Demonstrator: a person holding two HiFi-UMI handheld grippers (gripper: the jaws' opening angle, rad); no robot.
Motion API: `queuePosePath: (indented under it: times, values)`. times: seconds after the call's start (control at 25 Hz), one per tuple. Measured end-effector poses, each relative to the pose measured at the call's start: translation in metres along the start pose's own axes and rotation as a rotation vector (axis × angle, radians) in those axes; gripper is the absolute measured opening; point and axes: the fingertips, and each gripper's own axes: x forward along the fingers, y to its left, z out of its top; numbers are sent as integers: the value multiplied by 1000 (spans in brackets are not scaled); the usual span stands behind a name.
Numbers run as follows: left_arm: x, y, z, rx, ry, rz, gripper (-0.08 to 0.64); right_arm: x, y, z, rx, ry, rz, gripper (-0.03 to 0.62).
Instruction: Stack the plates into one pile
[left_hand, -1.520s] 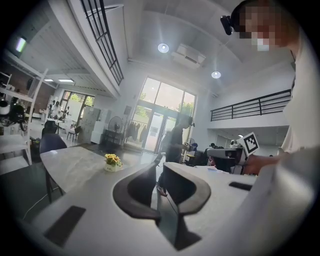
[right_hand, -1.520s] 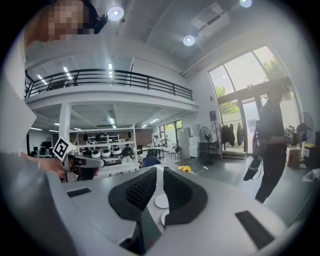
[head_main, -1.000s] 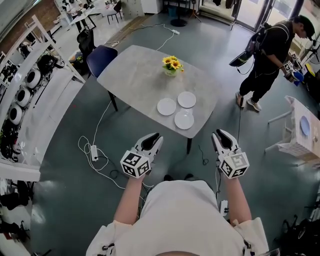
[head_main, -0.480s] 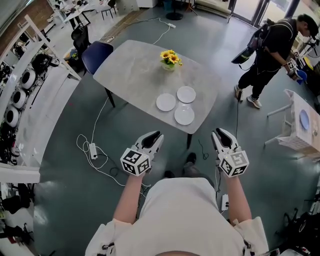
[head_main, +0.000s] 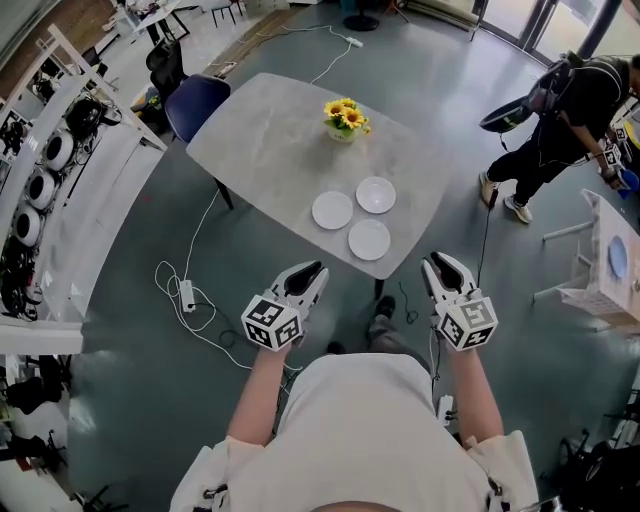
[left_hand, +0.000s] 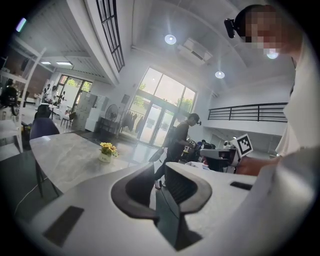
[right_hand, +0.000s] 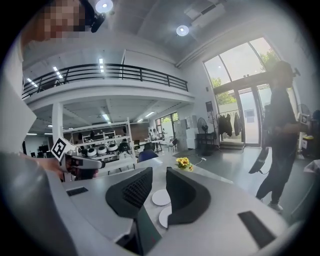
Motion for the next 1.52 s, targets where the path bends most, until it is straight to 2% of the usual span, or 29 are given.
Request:
queuePosePath:
  times: [0.44, 0.8, 1.2, 1.52]
  values:
    - [90, 30, 31, -10, -6, 86, 69, 83, -83, 17, 5, 56, 114, 106]
    - [151, 44, 27, -37, 27, 177, 69, 129, -143, 13, 10, 112, 213, 104]
    - [190, 62, 15, -77, 72, 216, 69, 167, -161, -7, 41, 170, 290, 104]
    - [213, 80, 18, -73, 103, 184, 69, 186, -170, -20, 85, 192, 270, 105]
